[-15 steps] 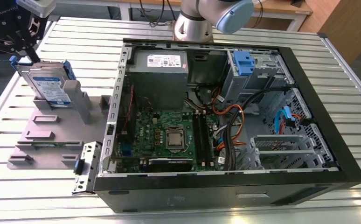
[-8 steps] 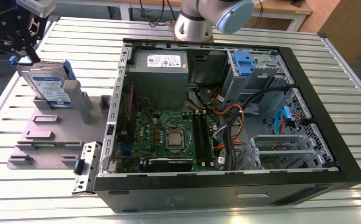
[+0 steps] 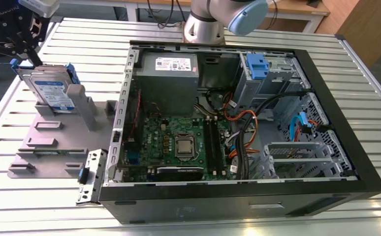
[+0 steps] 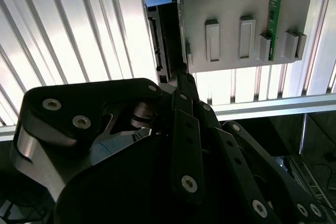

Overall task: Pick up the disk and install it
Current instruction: 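Pick up the disk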

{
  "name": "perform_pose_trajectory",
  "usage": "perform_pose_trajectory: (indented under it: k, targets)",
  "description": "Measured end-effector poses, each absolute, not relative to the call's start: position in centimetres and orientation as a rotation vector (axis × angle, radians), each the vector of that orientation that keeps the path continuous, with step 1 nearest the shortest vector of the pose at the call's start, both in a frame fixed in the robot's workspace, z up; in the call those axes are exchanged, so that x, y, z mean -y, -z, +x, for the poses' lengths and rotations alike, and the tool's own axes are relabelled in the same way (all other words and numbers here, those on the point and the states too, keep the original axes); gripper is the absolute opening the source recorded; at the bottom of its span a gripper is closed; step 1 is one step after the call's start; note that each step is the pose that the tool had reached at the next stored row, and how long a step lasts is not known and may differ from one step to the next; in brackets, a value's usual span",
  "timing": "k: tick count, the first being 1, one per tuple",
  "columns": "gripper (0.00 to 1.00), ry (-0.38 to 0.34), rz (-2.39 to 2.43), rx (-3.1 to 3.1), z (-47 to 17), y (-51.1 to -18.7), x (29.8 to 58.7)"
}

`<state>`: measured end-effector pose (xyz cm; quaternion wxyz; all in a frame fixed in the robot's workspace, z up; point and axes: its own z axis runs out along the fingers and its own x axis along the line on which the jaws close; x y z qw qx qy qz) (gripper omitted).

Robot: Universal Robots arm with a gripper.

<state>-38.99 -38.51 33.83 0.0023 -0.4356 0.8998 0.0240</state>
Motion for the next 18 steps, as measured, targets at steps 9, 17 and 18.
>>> perform_pose_trajectory:
  k: [9,17,18]
  targets:
    - [0.11,-0.075,-1.367,-2.823,-38.99,-33.83,38.51]
    - [0.11,-0.076,-1.422,-2.796,-38.99,-33.82,38.50]
    - [0.11,-0.076,-1.438,-2.788,-38.99,-33.82,38.51]
